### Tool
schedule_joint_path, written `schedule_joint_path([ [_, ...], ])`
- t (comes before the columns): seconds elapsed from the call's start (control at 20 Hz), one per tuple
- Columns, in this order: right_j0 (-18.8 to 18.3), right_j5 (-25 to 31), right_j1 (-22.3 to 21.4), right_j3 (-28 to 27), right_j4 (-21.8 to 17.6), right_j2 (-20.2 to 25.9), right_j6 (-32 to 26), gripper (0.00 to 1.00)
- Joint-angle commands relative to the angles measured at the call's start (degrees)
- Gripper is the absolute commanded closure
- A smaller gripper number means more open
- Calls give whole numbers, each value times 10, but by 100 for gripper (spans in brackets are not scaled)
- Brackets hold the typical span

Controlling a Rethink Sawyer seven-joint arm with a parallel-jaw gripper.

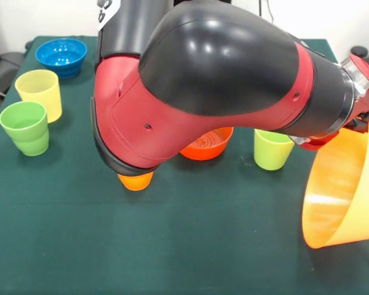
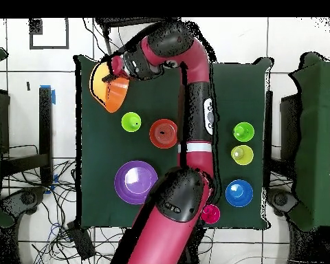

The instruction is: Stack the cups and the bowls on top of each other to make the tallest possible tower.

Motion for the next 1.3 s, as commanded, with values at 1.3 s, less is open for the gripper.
schedule_joint_path([
  [1.3, -1, -56, 62, -25, 64, 41, -51, 100],
])
